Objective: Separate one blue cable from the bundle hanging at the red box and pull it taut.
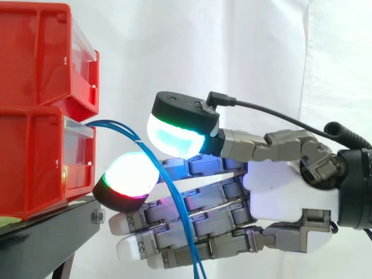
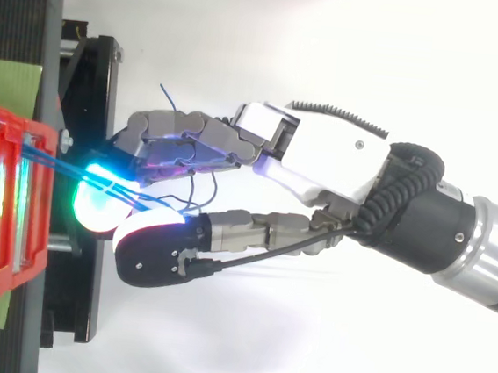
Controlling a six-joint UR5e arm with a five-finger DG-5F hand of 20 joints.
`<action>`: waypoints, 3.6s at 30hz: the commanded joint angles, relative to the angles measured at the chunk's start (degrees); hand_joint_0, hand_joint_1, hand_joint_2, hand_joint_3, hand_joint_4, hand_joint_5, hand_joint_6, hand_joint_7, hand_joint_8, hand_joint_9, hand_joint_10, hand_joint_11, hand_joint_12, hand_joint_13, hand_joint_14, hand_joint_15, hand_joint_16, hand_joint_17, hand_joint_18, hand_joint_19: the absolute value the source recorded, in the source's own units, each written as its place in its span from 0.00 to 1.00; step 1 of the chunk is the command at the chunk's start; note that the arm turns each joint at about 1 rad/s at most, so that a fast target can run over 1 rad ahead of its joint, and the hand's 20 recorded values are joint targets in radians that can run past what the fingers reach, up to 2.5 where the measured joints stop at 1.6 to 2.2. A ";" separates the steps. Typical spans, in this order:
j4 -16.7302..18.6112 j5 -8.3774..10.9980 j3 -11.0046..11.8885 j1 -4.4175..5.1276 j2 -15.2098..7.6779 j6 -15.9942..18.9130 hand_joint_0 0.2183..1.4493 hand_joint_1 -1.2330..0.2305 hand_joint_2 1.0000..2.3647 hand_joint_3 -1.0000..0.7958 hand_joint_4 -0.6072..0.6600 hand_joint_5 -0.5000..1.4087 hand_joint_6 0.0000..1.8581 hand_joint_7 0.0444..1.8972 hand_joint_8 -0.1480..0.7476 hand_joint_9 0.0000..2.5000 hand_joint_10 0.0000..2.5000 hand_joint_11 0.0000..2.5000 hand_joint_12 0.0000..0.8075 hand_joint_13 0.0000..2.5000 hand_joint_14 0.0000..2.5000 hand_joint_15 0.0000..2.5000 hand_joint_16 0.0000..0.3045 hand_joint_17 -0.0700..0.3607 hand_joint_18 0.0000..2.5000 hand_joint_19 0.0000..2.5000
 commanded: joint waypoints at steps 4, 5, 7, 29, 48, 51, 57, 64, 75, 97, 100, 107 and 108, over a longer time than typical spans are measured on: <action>-1.30 -0.14 0.90 -0.05 0.02 1.22 0.33 0.42 0.01 0.35 0.63 0.20 0.31 0.59 0.52 0.23 0.00 0.07 0.35 0.25 0.00 0.08 0.08 0.29 0.14 0.04; -1.30 -0.14 0.90 -0.05 0.02 1.22 0.33 0.41 0.01 0.35 0.63 0.19 0.32 0.57 0.52 0.23 0.00 0.07 0.35 0.25 0.00 0.08 0.08 0.29 0.14 0.04; -1.56 -0.14 1.08 0.04 0.11 1.84 0.33 0.41 0.01 0.35 0.62 0.19 0.34 0.53 0.52 0.23 0.00 0.08 0.35 0.25 0.00 0.08 0.08 0.29 0.14 0.04; -15.19 -0.32 1.08 0.21 4.41 2.19 0.28 0.44 0.00 0.28 0.63 0.17 0.49 0.44 0.56 0.30 0.00 0.22 0.36 0.27 0.00 0.10 0.08 0.29 0.17 0.05; -16.94 -0.05 1.08 0.13 6.70 1.84 0.36 0.28 0.01 0.35 0.58 0.17 0.52 0.47 0.54 0.30 0.00 0.22 0.36 0.29 0.00 0.10 0.07 0.28 0.19 0.05; -17.12 -0.05 1.08 0.04 6.79 1.84 0.31 0.32 0.00 0.28 0.60 0.17 0.51 0.48 0.54 0.31 0.00 0.22 0.35 0.29 0.00 0.11 0.07 0.28 0.19 0.06; -17.38 -0.05 1.08 -0.14 6.79 2.10 0.25 0.46 0.00 0.28 0.60 0.18 0.49 0.52 0.57 0.35 0.00 0.22 0.38 0.31 0.00 0.12 0.09 0.30 0.20 0.07; -17.12 -0.05 3.27 -0.58 6.96 2.19 0.31 0.42 0.01 0.37 0.60 0.19 0.49 0.56 0.57 0.35 0.00 0.22 0.37 0.32 0.00 0.12 0.08 0.30 0.21 0.08; -17.29 -0.05 3.27 -0.84 6.96 1.92 0.36 0.29 0.01 0.44 0.54 0.17 0.51 0.51 0.54 0.32 0.01 0.23 0.38 0.31 0.00 0.13 0.08 0.30 0.21 0.08; -6.40 0.91 -1.21 -1.19 6.79 -4.14 0.33 0.41 0.01 0.40 0.60 0.18 0.51 0.53 0.55 0.33 0.00 0.23 0.40 0.32 0.01 0.14 0.09 0.31 0.23 0.10; -6.40 0.91 -1.21 -1.19 6.79 -4.49 0.35 0.35 0.01 0.44 0.55 0.17 0.51 0.53 0.55 0.32 0.01 0.23 0.40 0.31 0.00 0.14 0.10 0.32 0.23 0.11; -6.22 1.44 -1.21 -1.28 6.79 -4.58 0.42 0.31 0.00 0.28 0.50 0.16 0.52 0.46 0.52 0.31 0.00 0.24 0.39 0.30 0.00 0.14 0.10 0.33 0.24 0.11; -6.22 1.53 -1.21 -1.37 6.70 -4.58 0.42 0.31 0.00 0.28 0.50 0.16 0.52 0.45 0.52 0.31 0.01 0.24 0.39 0.30 0.00 0.14 0.10 0.33 0.24 0.11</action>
